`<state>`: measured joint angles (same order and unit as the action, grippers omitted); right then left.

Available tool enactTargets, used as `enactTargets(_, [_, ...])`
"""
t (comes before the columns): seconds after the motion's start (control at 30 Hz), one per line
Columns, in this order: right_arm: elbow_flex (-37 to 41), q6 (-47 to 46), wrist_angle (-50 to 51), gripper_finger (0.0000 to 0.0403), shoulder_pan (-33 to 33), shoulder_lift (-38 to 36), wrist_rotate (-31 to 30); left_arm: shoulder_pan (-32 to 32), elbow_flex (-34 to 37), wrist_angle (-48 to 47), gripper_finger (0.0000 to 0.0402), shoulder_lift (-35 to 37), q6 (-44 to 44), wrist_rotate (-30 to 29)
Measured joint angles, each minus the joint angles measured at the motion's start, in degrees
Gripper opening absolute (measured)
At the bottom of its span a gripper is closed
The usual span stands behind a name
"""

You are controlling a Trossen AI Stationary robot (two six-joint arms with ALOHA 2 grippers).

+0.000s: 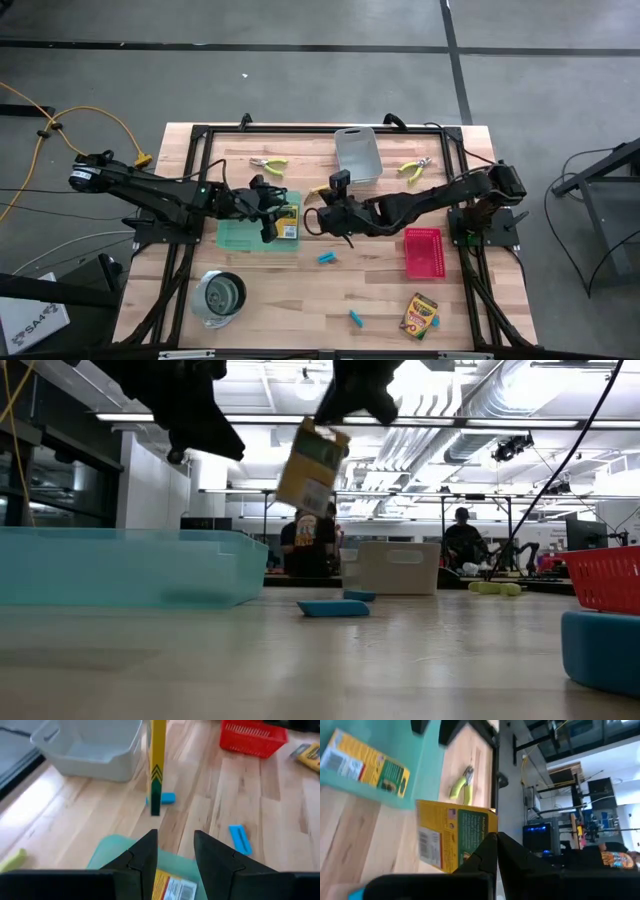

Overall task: Pick & Place School Supplies
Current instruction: Put the crayon box into the green bin

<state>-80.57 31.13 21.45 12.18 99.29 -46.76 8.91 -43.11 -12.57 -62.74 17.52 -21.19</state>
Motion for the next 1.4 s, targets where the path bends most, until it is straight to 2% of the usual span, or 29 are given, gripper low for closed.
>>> enactTargets(0.27, [-2.05, -0.04, 0.64, 0.0003, 1.91, 0.00, -1.55, 0.01, 0.02, 5.59, 0.0124, -0.01, -4.11, -0.02])
enactTargets(0.5, [-2.06, -0.04, 0.68, 0.0003, 2.70, 0.02, -1.69, 0.00, 0.01, 5.94, 0.0130, -0.64, -6.77, -0.28])
enactTargets(0.77, [-2.06, -0.04, 0.92, 0.0003, 3.30, 0.02, -2.60, 0.02, 0.00, 7.11, 0.0162, -1.01, -7.22, -2.71])
enactTargets(1.4, [-2.01, -1.20, 0.65, 0.0003, 4.01, 0.02, -2.57, 0.02, 0.00, 14.93, 0.0164, -6.47, -8.70, -2.95])
